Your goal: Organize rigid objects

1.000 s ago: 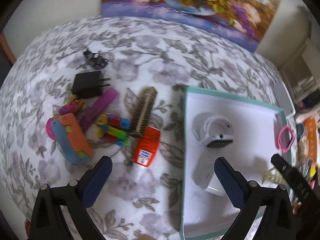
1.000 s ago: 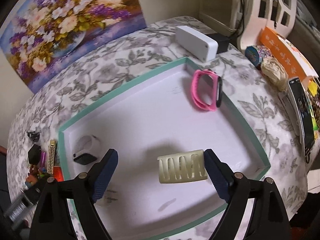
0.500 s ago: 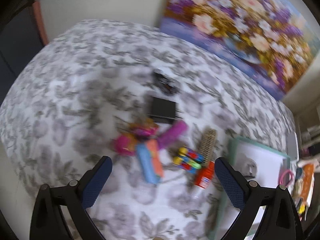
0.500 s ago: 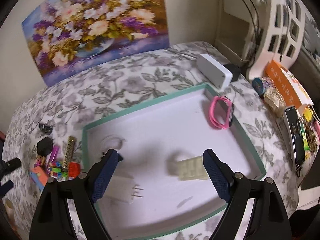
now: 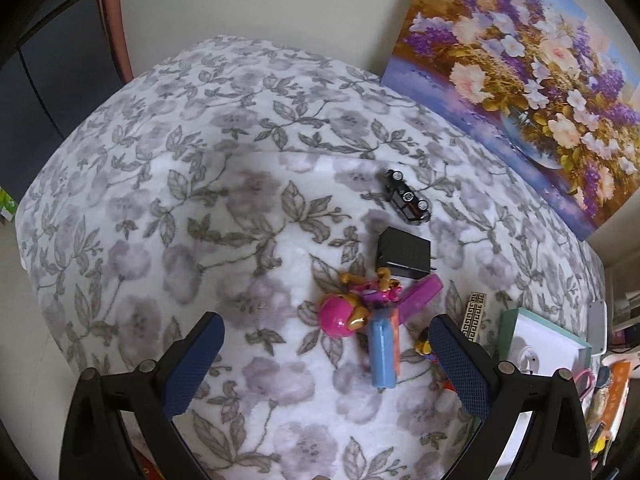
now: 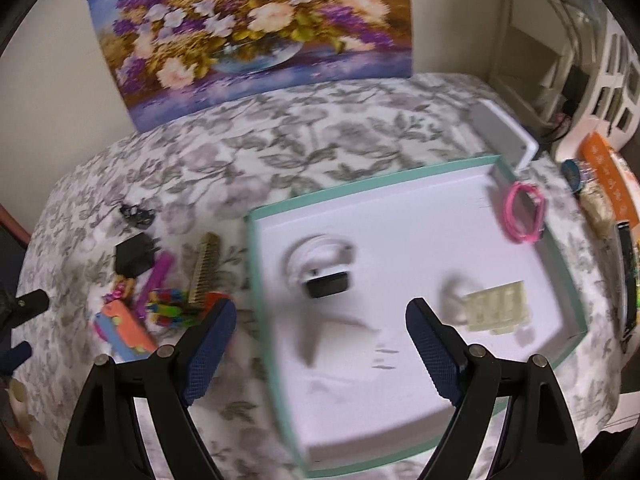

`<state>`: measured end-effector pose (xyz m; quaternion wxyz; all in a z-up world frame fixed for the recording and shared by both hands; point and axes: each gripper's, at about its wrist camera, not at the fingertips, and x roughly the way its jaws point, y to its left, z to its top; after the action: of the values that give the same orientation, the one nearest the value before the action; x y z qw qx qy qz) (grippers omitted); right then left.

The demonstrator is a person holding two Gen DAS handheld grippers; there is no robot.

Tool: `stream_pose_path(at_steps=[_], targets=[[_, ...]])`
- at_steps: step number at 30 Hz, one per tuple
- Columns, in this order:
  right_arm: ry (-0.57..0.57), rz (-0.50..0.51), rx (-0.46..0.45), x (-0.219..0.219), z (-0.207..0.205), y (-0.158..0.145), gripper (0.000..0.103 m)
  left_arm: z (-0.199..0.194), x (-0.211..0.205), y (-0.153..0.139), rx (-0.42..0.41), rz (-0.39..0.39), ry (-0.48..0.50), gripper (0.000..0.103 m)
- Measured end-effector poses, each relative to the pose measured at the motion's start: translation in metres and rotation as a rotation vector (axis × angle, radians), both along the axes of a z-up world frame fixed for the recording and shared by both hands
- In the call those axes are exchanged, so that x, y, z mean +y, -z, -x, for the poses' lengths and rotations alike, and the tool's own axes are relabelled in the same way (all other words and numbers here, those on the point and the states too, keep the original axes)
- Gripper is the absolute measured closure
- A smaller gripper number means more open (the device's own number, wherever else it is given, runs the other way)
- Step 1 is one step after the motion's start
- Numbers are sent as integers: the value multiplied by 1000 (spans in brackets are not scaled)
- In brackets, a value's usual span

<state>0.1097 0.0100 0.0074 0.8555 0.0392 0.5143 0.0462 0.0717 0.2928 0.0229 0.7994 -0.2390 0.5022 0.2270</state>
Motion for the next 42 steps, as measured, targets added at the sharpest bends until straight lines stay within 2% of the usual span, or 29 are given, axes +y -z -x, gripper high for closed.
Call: stream_pose_path(at_steps=[5, 10, 16, 19, 21, 27, 36, 39, 42], targets=[[-44, -44, 24, 27, 1, 5, 16, 0, 8, 6, 15, 15, 4, 0], [-94, -22, 45, 54, 3, 15, 16, -1, 13, 16, 31, 48, 2, 0], [-127, -1, 59, 73, 5, 25, 16, -9, 7, 29, 60, 74, 42, 0], [-140, 2, 62, 79, 7, 28, 22, -13, 4, 34, 67, 98, 53, 0], [-149, 7, 68, 82, 7, 30, 32, -15, 3, 37, 67, 107, 62, 0], [-160, 18, 96, 87, 5, 41, 48, -21, -4, 44, 69, 132, 89, 0], [-154, 22, 126, 88, 0, 52, 58, -29, -20, 50, 88, 114, 139, 1], [-156, 23, 134, 89, -3, 55, 59, -31, -23, 50, 89, 114, 153, 9], [-157, 23, 143, 89, -5, 58, 60, -32, -23, 53, 99, 113, 155, 12]])
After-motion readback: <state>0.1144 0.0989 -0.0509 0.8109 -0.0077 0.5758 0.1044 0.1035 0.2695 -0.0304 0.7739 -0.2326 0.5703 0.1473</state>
